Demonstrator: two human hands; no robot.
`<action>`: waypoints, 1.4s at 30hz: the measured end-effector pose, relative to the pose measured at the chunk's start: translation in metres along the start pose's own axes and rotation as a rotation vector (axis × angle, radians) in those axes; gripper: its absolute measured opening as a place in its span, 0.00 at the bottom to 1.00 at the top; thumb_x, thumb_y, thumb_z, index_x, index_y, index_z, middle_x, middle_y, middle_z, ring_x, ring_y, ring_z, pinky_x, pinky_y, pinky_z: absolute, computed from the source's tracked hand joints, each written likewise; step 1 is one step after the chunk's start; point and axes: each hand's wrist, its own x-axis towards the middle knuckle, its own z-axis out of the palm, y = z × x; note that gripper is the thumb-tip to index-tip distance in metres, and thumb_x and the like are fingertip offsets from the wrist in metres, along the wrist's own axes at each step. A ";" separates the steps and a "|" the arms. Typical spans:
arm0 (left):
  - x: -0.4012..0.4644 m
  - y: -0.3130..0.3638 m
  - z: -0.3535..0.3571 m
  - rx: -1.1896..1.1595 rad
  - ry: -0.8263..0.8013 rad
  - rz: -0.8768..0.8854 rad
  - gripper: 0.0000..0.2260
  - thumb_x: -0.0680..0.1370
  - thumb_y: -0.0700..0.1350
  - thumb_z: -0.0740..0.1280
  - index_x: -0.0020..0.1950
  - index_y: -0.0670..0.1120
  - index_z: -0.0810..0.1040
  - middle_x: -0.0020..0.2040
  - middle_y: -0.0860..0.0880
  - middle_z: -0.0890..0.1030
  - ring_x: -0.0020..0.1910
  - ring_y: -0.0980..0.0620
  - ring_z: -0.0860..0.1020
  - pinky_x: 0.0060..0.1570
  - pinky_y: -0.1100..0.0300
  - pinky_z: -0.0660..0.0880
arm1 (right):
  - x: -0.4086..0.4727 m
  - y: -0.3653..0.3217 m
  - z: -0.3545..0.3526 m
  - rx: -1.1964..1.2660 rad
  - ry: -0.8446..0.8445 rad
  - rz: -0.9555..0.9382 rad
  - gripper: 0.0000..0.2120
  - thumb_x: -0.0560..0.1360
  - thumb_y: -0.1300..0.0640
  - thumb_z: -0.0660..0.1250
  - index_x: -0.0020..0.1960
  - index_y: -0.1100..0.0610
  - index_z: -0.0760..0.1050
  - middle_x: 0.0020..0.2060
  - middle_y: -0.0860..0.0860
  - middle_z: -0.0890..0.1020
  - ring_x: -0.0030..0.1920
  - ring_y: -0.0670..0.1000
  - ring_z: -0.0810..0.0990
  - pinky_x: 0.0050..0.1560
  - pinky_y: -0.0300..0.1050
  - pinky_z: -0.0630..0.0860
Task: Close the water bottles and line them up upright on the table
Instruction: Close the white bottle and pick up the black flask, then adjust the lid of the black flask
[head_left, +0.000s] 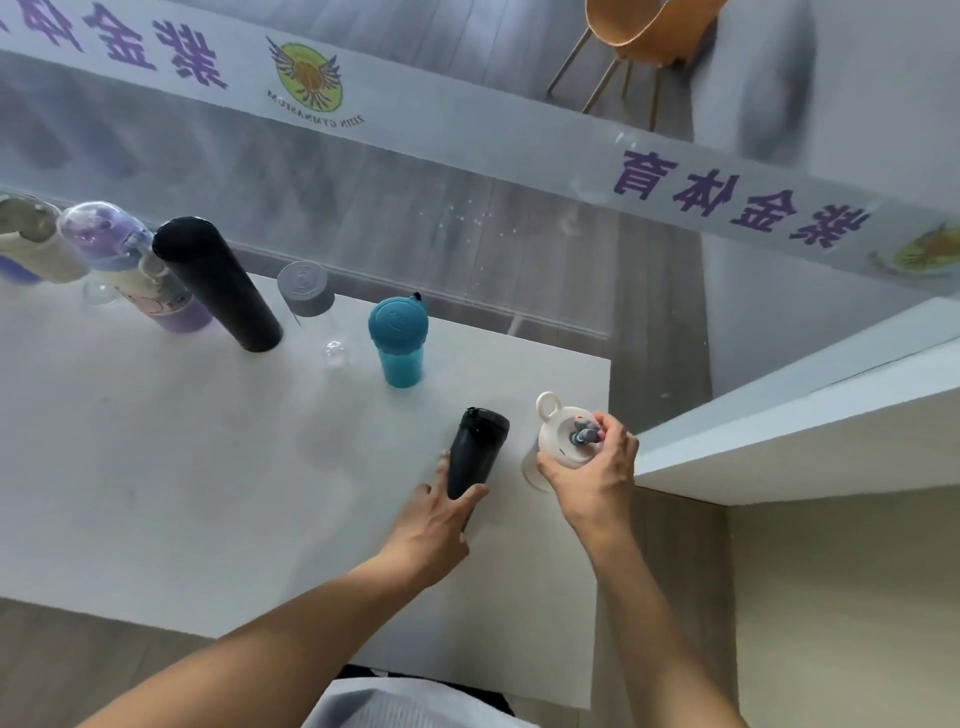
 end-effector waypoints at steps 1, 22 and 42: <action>-0.002 -0.003 0.002 0.000 0.001 -0.010 0.32 0.71 0.41 0.62 0.71 0.64 0.60 0.80 0.43 0.41 0.58 0.41 0.70 0.53 0.53 0.73 | 0.006 -0.001 0.004 -0.070 0.004 -0.023 0.41 0.62 0.47 0.81 0.70 0.52 0.67 0.61 0.50 0.71 0.62 0.54 0.73 0.62 0.51 0.72; -0.046 -0.069 -0.004 0.003 0.064 -0.107 0.28 0.74 0.42 0.60 0.69 0.67 0.60 0.80 0.44 0.43 0.65 0.40 0.66 0.60 0.50 0.70 | 0.073 -0.074 0.082 -0.053 -0.203 -0.233 0.42 0.64 0.53 0.80 0.74 0.55 0.64 0.66 0.55 0.70 0.65 0.58 0.72 0.67 0.49 0.71; -0.046 -0.056 0.004 -0.022 0.172 0.119 0.24 0.78 0.44 0.67 0.68 0.66 0.67 0.75 0.42 0.58 0.59 0.41 0.73 0.52 0.50 0.78 | -0.021 -0.026 0.071 0.123 -0.572 0.264 0.28 0.71 0.38 0.73 0.63 0.51 0.71 0.57 0.51 0.80 0.54 0.51 0.78 0.52 0.43 0.72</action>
